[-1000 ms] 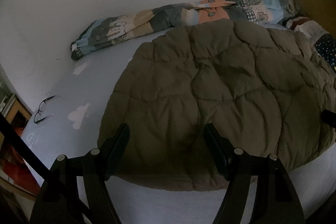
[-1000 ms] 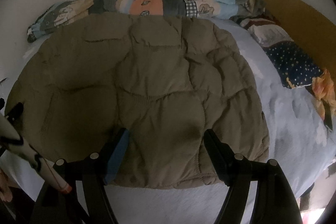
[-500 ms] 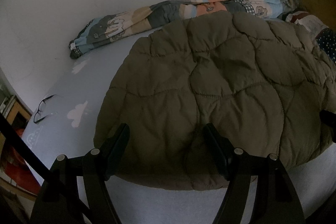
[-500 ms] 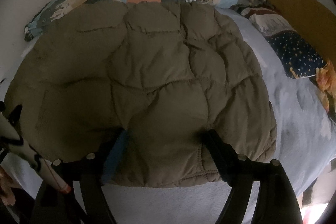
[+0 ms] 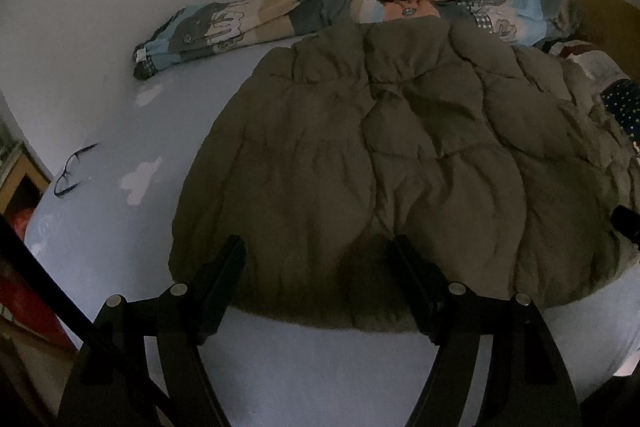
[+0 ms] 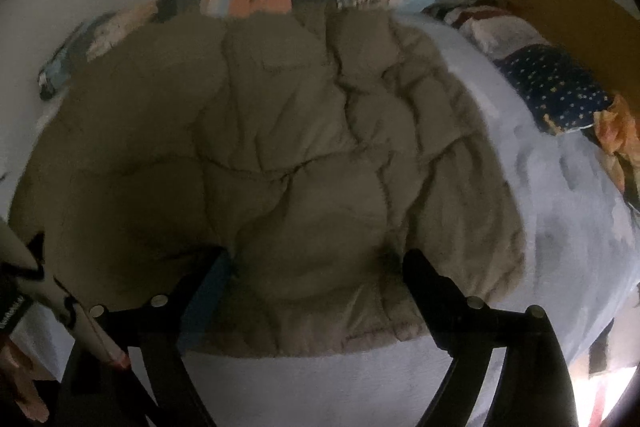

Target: Fold large clothes

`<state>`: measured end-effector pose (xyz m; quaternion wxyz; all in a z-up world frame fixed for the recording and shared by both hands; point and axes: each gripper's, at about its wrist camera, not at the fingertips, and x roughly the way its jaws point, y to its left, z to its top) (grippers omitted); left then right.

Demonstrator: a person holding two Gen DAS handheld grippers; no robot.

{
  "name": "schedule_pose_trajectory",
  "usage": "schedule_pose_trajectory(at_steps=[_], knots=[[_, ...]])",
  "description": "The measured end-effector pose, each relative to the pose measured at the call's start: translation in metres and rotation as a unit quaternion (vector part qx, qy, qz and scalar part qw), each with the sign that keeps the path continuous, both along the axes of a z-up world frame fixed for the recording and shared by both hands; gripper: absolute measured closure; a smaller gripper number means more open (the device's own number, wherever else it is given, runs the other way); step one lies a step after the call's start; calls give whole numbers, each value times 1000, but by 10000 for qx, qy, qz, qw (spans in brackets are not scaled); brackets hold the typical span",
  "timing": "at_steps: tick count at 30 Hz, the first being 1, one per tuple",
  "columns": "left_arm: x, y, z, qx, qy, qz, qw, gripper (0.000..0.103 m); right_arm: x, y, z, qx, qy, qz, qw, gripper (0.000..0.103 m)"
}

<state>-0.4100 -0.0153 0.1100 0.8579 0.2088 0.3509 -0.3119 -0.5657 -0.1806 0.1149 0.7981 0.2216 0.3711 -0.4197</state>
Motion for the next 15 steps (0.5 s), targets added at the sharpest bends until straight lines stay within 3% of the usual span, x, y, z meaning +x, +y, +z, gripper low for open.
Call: schedule_pose_trajectory(at_steps=[3, 7, 10, 13, 15], knots=[[-4, 3, -1, -20, 44, 70, 10000, 29, -15, 7, 11, -129, -217, -118, 9996, 12], [-5, 3, -7, 99, 178, 129, 9997, 29, -31, 11, 12, 82, -481, -313, 9983, 12], [-1, 9, -11, 118, 410, 217, 9989, 28, -32, 12, 6, 219, -442, -299, 9983, 12], [-2, 24, -2, -46, 424, 310, 9986, 28, -30, 13, -6, 483, -277, -348, 9978, 13], [-6, 35, 6, -232, 397, 337, 9984, 28, -39, 16, 0, 398, -426, -433, 9974, 15]])
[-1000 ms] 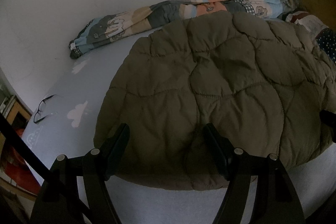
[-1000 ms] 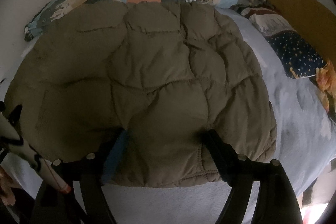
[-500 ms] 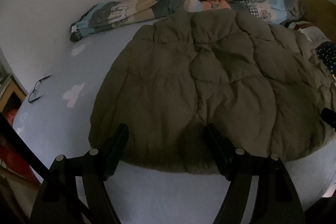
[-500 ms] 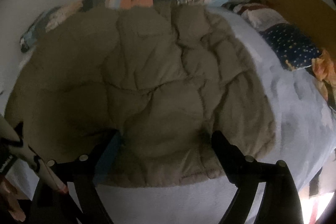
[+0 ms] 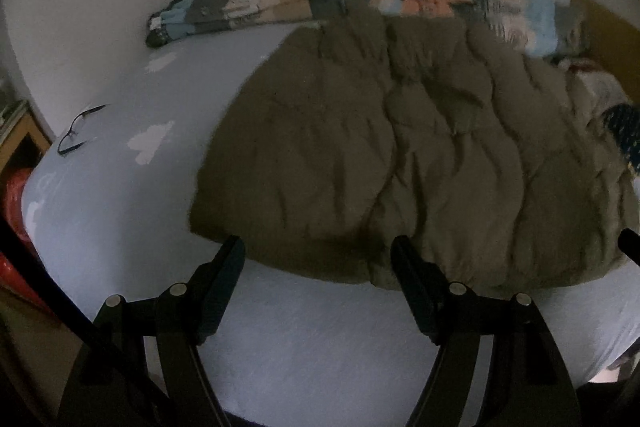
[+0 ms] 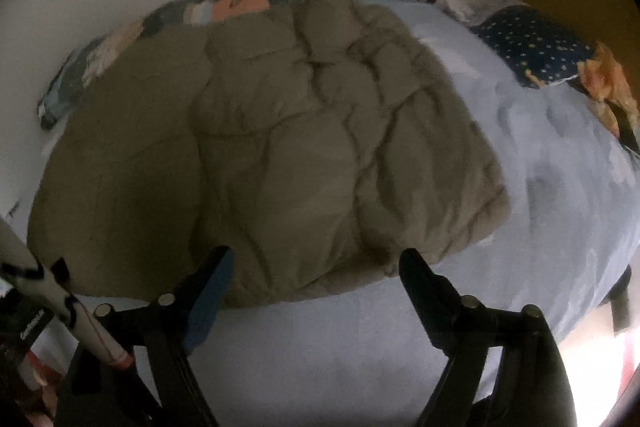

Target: Fold large clothes

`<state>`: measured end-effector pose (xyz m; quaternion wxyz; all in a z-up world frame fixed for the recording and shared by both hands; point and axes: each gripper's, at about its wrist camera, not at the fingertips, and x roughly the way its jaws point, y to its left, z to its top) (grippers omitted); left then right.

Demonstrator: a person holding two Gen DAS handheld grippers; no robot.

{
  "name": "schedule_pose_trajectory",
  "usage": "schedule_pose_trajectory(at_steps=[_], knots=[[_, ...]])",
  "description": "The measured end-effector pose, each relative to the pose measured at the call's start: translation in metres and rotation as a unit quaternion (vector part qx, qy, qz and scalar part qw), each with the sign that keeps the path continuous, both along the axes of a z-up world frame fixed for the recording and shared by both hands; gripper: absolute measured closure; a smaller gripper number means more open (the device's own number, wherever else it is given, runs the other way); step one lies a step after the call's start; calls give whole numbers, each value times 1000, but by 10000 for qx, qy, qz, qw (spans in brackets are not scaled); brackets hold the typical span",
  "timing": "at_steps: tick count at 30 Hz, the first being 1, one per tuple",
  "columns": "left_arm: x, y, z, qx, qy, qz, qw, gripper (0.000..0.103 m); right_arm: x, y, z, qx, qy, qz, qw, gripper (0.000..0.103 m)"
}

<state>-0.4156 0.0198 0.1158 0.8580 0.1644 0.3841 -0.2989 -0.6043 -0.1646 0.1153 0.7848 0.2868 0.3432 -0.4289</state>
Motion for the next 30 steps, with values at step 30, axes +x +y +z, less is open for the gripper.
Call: schedule_pose_trajectory(at_steps=[30], knots=[[52, -7, -24, -66, 99, 302, 9995, 22, -61, -75, -37, 1206, -768, -701, 9872, 16]])
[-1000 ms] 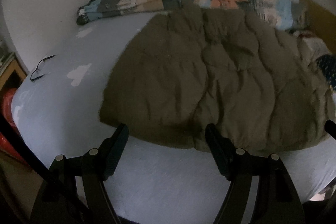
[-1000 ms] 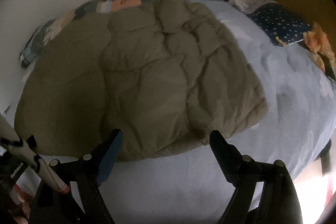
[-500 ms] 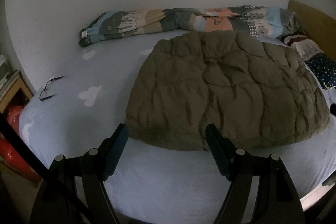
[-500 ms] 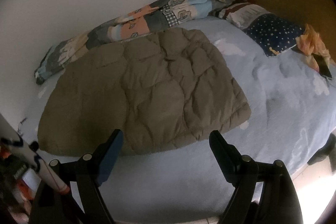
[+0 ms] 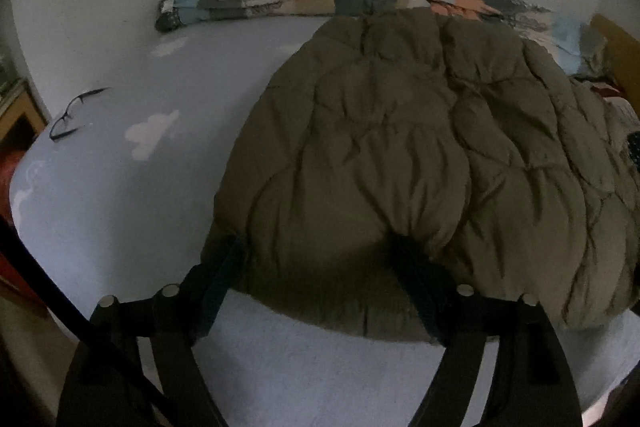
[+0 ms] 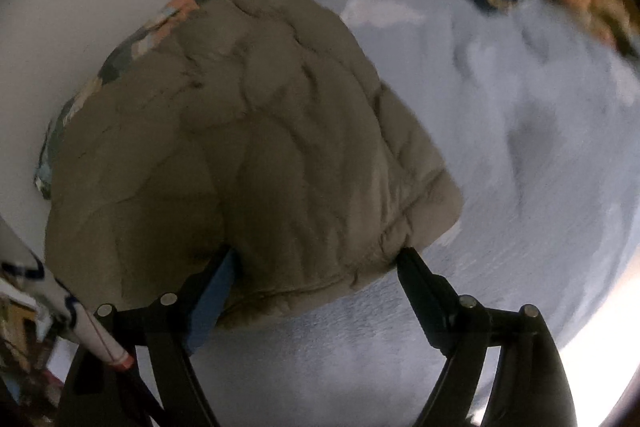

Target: Fold large clothes

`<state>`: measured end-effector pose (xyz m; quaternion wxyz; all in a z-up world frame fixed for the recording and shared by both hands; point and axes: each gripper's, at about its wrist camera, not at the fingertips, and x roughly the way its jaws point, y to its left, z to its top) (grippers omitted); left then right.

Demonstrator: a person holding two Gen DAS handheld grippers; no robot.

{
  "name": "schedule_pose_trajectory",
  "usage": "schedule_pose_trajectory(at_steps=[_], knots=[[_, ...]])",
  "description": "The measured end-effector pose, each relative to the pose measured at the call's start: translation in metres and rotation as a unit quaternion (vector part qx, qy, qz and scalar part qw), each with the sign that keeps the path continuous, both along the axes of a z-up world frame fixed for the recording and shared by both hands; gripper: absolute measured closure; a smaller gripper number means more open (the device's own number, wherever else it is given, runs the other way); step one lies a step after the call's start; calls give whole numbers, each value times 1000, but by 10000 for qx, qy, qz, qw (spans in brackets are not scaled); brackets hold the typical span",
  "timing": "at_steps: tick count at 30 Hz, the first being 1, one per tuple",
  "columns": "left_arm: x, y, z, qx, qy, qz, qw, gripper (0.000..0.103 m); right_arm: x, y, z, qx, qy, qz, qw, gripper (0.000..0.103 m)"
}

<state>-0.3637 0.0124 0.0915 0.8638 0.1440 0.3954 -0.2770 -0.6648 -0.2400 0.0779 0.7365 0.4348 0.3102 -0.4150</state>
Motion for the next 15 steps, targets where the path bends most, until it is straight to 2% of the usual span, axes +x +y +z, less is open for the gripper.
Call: schedule_pose_trajectory(at_steps=[2, 4, 7, 9, 11, 13, 15], knots=[[-4, -1, 1, 1, -115, 32, 9999, 22, -3, -4, -8, 195, -183, -39, 9996, 16], [-8, 1, 5, -28, -228, 67, 9997, 22, -5, -1, -5, 134, -230, -101, 9996, 16], [-19, 11, 16, -197, -546, 132, 9982, 22, -8, 13, 17, -469, -29, -278, 9985, 17], [-24, 12, 20, -258, -712, 76, 9971, 22, -9, 36, 43, -1393, 267, -434, 9889, 17], [-24, 7, 17, -181, -659, -6, 9977, 22, 0, 50, 58, -1961, 401, -281, 9794, 17], [-23, 0, 11, -54, -577, -85, 9983, 22, 14, 54, 60, -2117, 368, 86, 9766, 17], [-21, -4, 6, -27, -486, -46, 9988, 22, 22, 49, 50, -1888, 305, 286, 9811, 17]])
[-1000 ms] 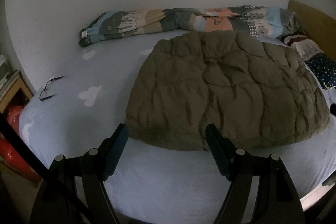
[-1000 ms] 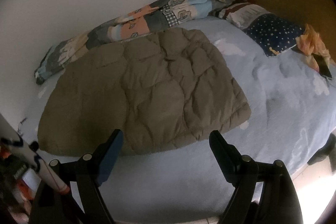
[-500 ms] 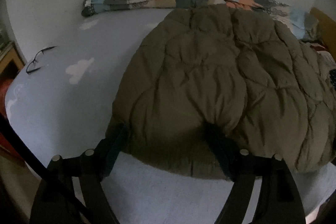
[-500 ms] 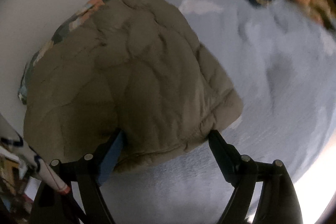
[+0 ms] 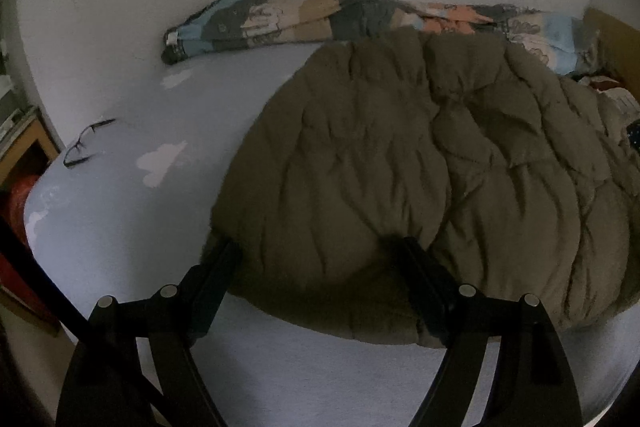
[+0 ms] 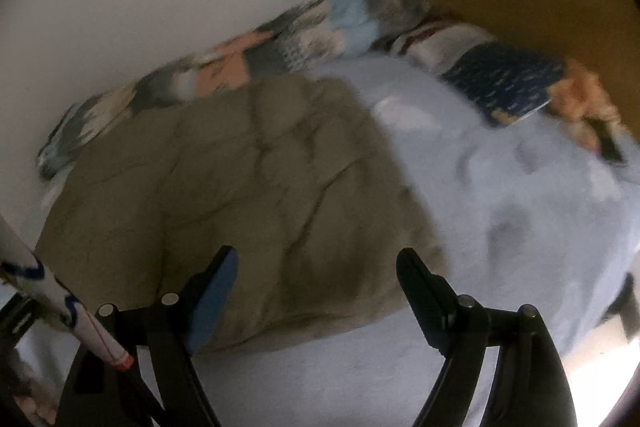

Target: Fold large clothes

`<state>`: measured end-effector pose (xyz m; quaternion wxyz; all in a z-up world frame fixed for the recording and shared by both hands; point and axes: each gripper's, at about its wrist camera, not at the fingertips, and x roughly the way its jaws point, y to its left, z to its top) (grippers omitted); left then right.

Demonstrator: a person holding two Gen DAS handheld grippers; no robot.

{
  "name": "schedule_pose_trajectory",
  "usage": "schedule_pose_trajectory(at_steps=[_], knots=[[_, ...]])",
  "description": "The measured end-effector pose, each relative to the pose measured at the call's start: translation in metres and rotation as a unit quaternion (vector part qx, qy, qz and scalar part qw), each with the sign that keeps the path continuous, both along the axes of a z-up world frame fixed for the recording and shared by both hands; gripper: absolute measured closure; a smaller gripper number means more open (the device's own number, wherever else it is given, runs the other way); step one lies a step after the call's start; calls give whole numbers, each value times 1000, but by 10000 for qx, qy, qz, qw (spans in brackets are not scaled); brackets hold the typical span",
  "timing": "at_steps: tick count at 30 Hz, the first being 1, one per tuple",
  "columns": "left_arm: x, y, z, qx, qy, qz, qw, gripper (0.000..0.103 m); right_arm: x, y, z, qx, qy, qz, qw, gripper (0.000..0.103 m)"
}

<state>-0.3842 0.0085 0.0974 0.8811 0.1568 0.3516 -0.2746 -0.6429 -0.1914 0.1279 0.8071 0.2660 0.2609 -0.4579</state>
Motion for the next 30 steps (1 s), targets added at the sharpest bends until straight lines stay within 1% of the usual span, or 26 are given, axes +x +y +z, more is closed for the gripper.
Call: schedule_pose_trajectory(at_steps=[1, 3, 5, 6, 9, 12, 15, 17, 22, 27, 30], knots=[[2, -1, -1, -6, 32, 14, 10000, 21, 2, -5, -7, 197, -4, 24, 9998, 17], [3, -1, -2, -14, 63, 14, 10000, 20, 5, -20, -25, 763, -34, 58, 9971, 17], [5, 0, -2, -19, 76, -9, 10000, 20, 4, -27, -34, 986, -148, -9, 9950, 17], [5, 1, -1, -44, 107, -15, 9999, 20, 6, -28, -37, 997, -158, 0, 9949, 16], [6, 6, 1, -118, 208, 10, 9997, 20, 9, -22, -38, 952, 20, 114, 9954, 16], [1, 10, 6, -194, 236, -64, 9995, 20, 7, -8, -34, 820, 74, 122, 9965, 16], [-10, 16, 14, -306, 142, -200, 9992, 20, 5, 4, -27, 558, 69, 153, 9983, 16], [-20, 20, 19, -353, 79, -320, 9988, 20, 9, 18, -19, 297, 160, 211, 9992, 16], [-45, 26, 30, -350, -100, -731, 9967, 20, 21, 47, -11, -78, 303, 513, 9982, 16], [-65, 38, 44, -471, -298, -1043, 9930, 18, 26, 74, -8, -180, 361, 712, 9966, 16], [-76, 48, 50, -554, -292, -1143, 9915, 17, 24, 88, -5, -106, 331, 805, 9962, 16]])
